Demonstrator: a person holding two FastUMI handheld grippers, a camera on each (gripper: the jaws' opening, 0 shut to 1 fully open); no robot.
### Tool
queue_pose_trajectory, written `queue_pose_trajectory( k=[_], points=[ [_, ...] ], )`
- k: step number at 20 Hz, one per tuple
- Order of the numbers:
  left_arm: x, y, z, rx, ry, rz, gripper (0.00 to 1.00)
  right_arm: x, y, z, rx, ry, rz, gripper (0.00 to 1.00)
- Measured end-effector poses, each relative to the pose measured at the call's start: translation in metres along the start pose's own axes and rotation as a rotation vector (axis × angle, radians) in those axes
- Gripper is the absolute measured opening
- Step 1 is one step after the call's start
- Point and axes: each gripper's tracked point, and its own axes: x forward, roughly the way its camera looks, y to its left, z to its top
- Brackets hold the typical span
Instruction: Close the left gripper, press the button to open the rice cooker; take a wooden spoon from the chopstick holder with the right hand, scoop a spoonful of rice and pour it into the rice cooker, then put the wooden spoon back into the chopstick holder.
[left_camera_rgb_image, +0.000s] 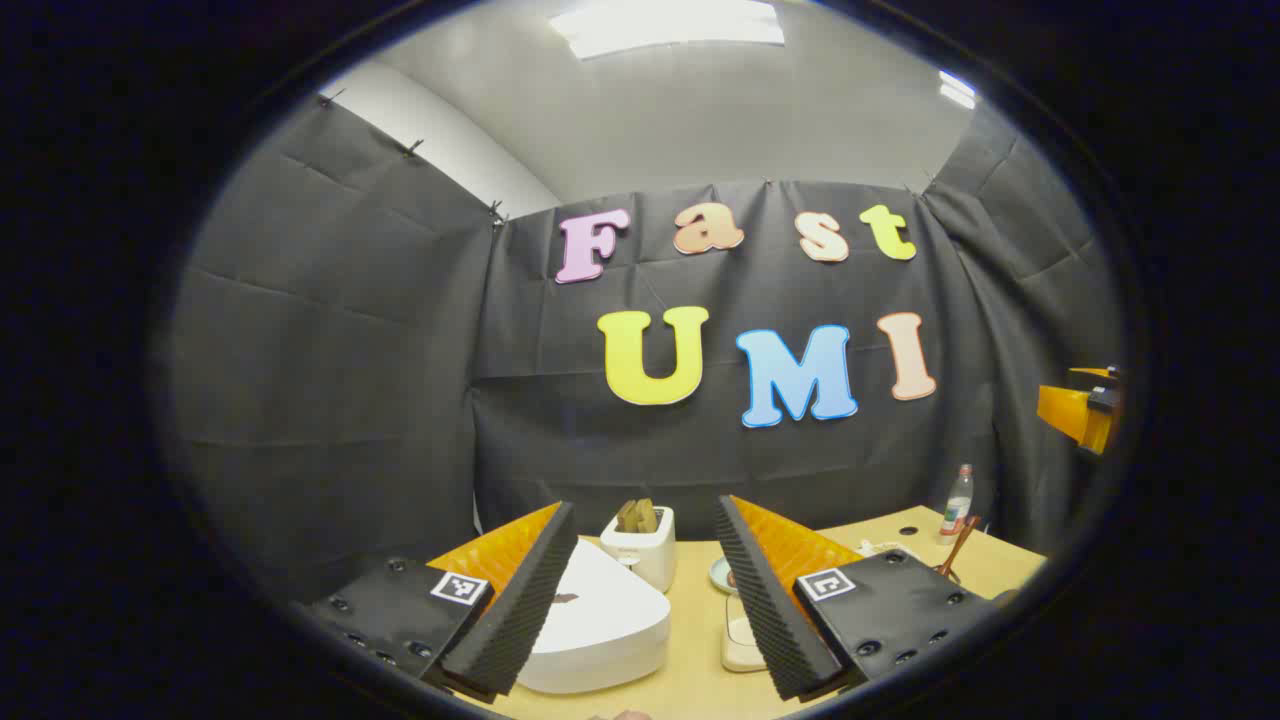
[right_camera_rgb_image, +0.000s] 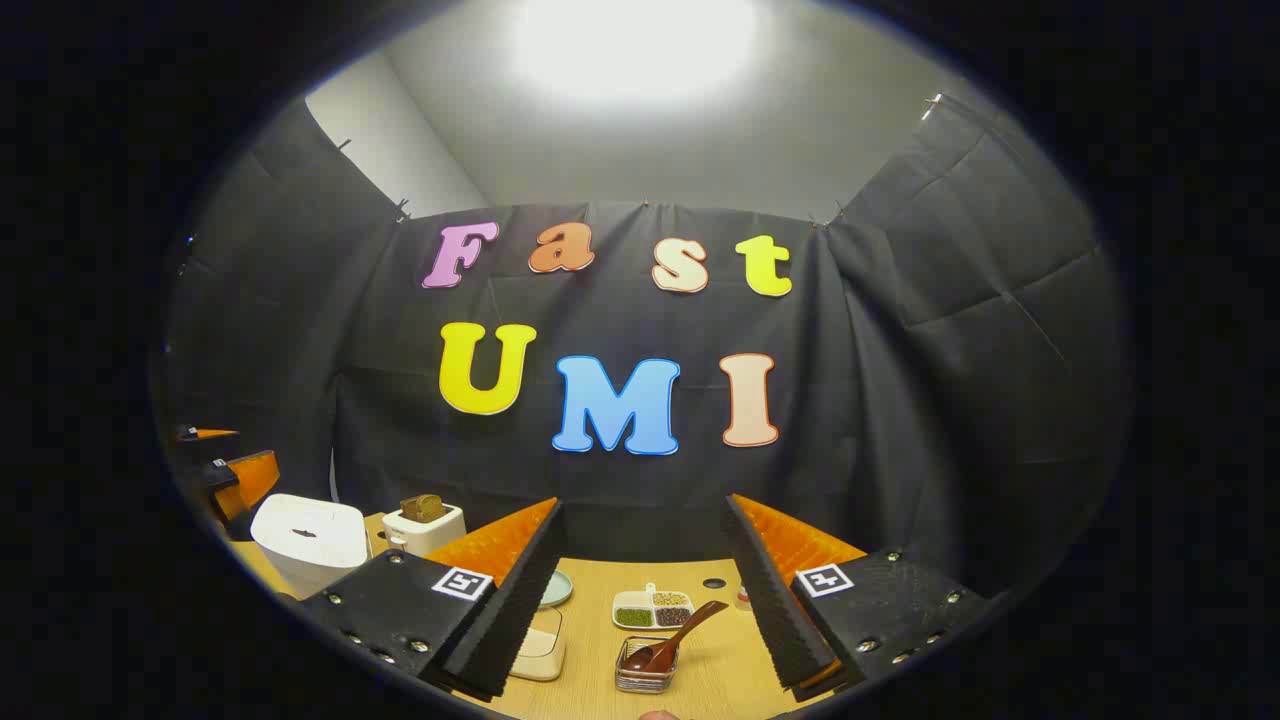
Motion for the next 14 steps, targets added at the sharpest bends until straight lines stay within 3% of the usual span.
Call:
queue_pose_trajectory(
  k=[14],
  points=[
    [-0.0003,0.0008,0.0101,0.019,-0.013,0.019,0.96,-0.0026,-0.0079,-0.0031,0.001,-0.002,0.002,0.95]
  ],
)
